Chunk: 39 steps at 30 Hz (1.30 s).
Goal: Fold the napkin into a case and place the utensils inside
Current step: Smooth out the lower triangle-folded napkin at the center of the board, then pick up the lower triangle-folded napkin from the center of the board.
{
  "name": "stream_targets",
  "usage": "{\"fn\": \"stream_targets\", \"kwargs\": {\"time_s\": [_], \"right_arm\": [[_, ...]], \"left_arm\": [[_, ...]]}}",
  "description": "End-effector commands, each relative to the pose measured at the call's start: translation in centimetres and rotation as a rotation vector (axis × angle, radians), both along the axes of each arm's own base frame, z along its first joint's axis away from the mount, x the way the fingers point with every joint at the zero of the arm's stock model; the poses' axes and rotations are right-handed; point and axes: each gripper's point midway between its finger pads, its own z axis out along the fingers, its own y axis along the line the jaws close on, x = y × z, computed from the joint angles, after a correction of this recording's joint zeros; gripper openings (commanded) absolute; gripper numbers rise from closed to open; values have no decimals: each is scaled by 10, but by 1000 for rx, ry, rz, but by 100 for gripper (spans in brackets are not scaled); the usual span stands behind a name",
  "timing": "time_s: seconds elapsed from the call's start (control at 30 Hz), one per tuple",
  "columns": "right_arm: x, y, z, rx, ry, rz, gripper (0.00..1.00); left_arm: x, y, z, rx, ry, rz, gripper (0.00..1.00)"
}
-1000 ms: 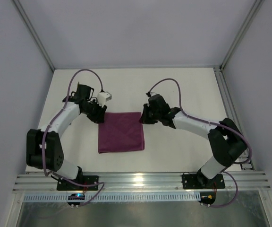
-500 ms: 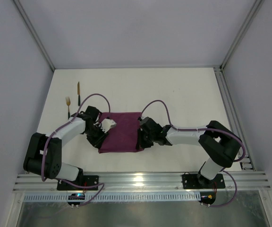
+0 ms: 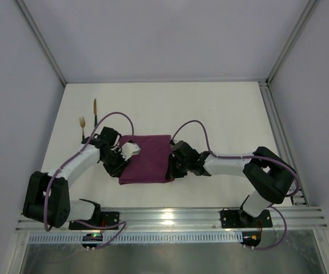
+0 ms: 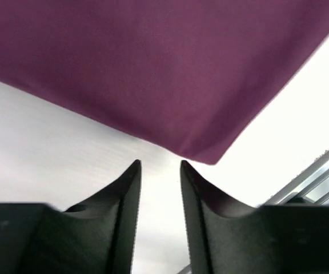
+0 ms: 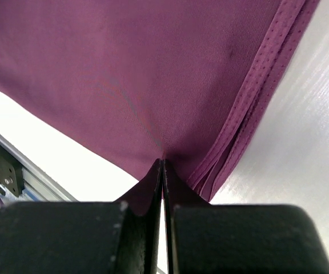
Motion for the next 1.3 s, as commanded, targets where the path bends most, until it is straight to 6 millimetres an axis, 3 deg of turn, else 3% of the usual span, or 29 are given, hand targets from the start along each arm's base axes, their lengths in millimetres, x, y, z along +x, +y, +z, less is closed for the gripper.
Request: {"fn": "stream_targets", "kwargs": {"time_s": [0.0,0.07,0.13,0.17,0.37,0.43,0.8,0.9,0.97,1.13,1.23,1.27], "right_arm": [[9,11,36,71,-75,38,4],[12,13,44,82,-91,41,4],[14,14,50,91,-101,44,4],[16,12,53,90,-103,41,4],[20,3,61,90,-117,37,5],[22,1,62,87,-122,35,5],[23,-6,60,69,-127,24,5],[24,-7,64,71,-144,29,5],[25,-8,68,76,-160,31,6],[30,-11,100,117,-260,38,22],[34,-18,128,128,-388,75,36],[34,-21,136,129,-431,86,40]], "left_arm": [[9,-13,47,-87,-153,-129,40],[9,-14,51,-66,-174,-171,58],[10,-19,45,-34,-203,-237,63],[0,-21,33,25,-203,-310,64],[-7,-33,16,100,-336,-526,67],[-9,-28,8,138,-345,-577,68],[-14,-30,-24,146,-318,-589,67],[-10,-29,-28,159,-332,-574,61],[-11,-29,-29,157,-329,-574,51],[-17,-33,-26,123,-312,-572,16],[-16,-38,-13,87,-334,-569,0],[-18,-40,-10,70,-331,-572,0]]}}
